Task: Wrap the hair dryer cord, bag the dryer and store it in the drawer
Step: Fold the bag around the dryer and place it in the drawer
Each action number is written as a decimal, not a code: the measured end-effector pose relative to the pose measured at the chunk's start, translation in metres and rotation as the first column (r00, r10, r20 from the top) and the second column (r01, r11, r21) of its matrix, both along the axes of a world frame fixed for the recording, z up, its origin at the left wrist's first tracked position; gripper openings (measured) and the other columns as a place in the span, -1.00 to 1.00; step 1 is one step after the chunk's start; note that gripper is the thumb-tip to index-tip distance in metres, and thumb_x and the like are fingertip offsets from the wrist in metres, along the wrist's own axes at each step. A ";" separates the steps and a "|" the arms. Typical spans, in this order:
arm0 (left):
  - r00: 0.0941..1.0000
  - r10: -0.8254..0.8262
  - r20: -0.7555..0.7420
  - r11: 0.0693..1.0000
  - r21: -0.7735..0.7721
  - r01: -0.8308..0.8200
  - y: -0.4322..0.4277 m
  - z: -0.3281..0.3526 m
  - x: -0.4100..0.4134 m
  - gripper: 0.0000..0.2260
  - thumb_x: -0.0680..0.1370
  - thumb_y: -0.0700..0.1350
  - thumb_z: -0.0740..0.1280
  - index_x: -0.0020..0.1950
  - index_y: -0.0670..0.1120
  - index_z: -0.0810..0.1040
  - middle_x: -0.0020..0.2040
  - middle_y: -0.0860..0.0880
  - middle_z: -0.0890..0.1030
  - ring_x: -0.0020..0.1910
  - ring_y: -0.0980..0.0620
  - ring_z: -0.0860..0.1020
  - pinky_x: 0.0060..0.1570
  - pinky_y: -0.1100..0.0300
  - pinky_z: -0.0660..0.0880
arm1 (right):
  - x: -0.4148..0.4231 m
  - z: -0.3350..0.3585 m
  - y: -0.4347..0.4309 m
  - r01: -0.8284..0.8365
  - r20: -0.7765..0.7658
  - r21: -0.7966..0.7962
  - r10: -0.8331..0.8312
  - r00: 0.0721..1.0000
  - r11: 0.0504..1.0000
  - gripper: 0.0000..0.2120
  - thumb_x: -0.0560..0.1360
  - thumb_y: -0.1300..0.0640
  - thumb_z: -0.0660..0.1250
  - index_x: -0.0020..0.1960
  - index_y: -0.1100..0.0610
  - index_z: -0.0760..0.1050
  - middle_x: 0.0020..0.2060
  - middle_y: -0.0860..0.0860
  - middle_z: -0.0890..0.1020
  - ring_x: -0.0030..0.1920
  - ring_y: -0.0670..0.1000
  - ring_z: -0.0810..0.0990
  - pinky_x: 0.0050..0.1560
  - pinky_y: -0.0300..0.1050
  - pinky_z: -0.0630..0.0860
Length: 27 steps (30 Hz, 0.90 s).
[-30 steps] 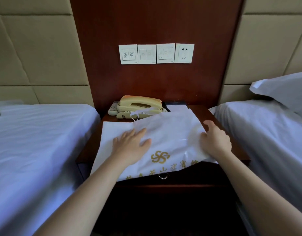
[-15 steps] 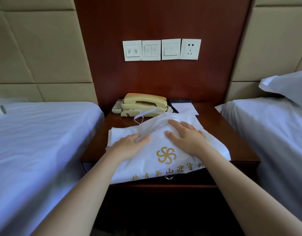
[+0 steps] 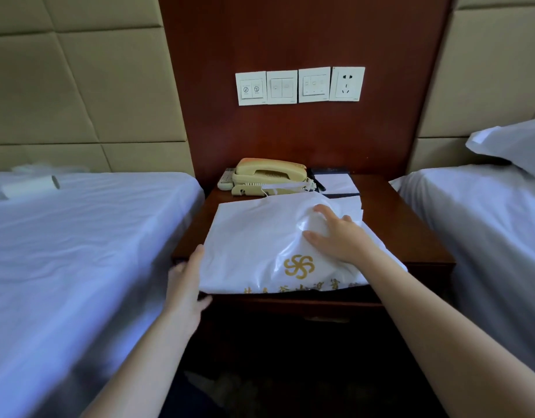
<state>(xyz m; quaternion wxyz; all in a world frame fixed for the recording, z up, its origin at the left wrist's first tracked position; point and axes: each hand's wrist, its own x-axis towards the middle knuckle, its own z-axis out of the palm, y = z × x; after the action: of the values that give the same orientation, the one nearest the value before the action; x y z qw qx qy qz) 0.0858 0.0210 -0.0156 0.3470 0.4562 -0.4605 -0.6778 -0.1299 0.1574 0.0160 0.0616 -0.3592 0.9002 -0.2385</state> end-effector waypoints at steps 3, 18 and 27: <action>0.979 -0.129 -0.158 0.952 0.255 0.167 0.024 0.000 0.002 -0.46 0.51 0.18 0.26 0.41 -0.06 0.34 0.29 -0.15 0.47 0.31 -0.16 0.43 0.33 -0.17 0.26 | 0.006 0.004 0.003 0.055 -0.074 0.060 -0.050 0.996 0.997 -0.48 0.44 -0.33 0.11 0.35 -0.22 0.13 0.20 0.15 0.43 0.15 0.28 0.47 0.17 0.14 0.41; 0.926 0.027 -0.376 0.970 0.234 0.066 0.036 0.019 -0.094 -0.62 0.45 -0.08 0.43 0.24 -0.11 0.51 0.12 -0.10 0.65 0.03 -0.09 0.63 0.00 0.01 0.58 | -0.003 0.002 -0.027 -0.064 -0.038 -0.048 0.062 0.997 0.997 -0.55 0.43 -0.32 0.18 0.25 -0.16 0.39 0.43 0.12 0.16 0.33 0.26 0.35 0.27 0.08 0.33; 0.986 -0.080 -0.144 0.950 0.290 0.120 0.018 0.037 -0.132 -0.47 0.28 0.15 0.52 0.12 -0.10 0.51 0.01 -0.09 0.66 -0.09 -0.07 0.65 -0.13 0.09 0.58 | 0.000 0.000 -0.023 -0.059 -0.014 -0.082 0.058 0.998 0.995 -0.64 0.52 -0.20 0.13 0.23 -0.09 0.43 0.42 0.16 0.13 0.32 0.34 0.27 0.29 0.10 0.28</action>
<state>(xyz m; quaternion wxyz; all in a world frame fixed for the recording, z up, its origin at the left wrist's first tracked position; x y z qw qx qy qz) -0.0458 0.0393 0.0215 0.2688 0.4340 -0.3522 -0.7844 -0.1301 0.1340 0.0159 0.0483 -0.3890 0.8790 -0.2713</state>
